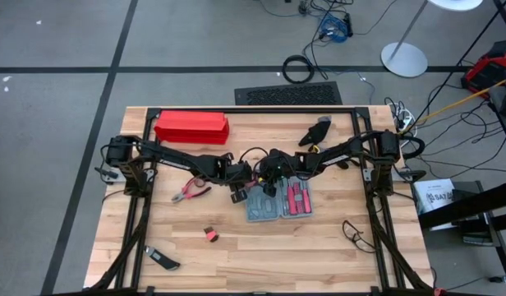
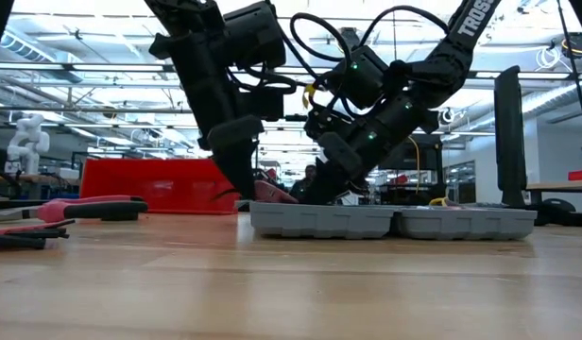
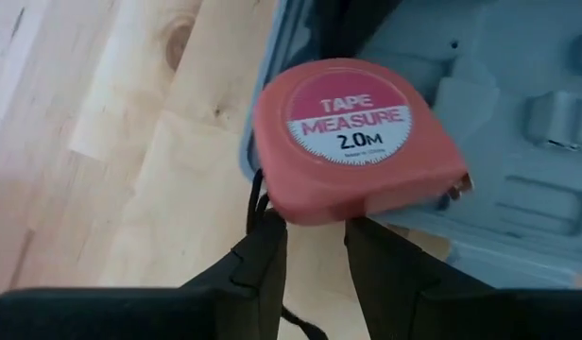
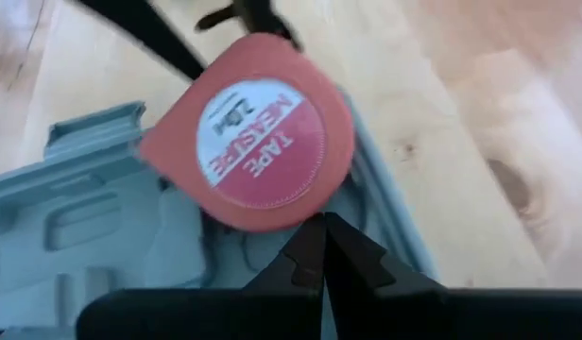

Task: Prefit tool cases
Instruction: Put the orange measuring tape into the gray pre-fit tool case

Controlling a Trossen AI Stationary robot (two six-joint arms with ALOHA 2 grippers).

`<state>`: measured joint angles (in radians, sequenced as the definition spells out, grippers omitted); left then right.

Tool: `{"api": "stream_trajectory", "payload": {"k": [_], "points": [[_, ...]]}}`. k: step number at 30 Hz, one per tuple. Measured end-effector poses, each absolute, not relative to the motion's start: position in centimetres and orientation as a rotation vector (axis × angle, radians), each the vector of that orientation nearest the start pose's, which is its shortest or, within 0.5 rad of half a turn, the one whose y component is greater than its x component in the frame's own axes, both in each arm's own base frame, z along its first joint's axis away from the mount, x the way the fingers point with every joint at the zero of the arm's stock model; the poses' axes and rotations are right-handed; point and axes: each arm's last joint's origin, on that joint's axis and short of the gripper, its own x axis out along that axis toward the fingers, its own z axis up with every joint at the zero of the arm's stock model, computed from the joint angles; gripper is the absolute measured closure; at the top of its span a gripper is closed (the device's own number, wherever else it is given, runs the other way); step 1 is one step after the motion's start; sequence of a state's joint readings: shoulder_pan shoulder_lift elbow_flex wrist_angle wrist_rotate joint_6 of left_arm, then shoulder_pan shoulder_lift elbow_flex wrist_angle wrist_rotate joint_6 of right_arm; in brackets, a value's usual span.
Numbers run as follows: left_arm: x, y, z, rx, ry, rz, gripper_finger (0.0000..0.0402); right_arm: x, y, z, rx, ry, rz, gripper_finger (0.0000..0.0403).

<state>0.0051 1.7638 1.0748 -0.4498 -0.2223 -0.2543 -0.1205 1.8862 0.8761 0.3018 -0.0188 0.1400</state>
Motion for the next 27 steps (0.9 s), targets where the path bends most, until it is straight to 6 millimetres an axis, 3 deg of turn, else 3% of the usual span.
{"api": "stream_trajectory", "payload": {"k": [12,27], "points": [[34.8,0.6,17.3,-0.166,1.007,0.3,0.0285,35.3,-5.3,12.3,0.155,0.666,-0.158,0.0403],[34.4,0.3,17.0,-0.292,1.059,0.303,0.0285,34.8,-5.4,14.6,0.076,0.636,-0.135,0.0403]]}}
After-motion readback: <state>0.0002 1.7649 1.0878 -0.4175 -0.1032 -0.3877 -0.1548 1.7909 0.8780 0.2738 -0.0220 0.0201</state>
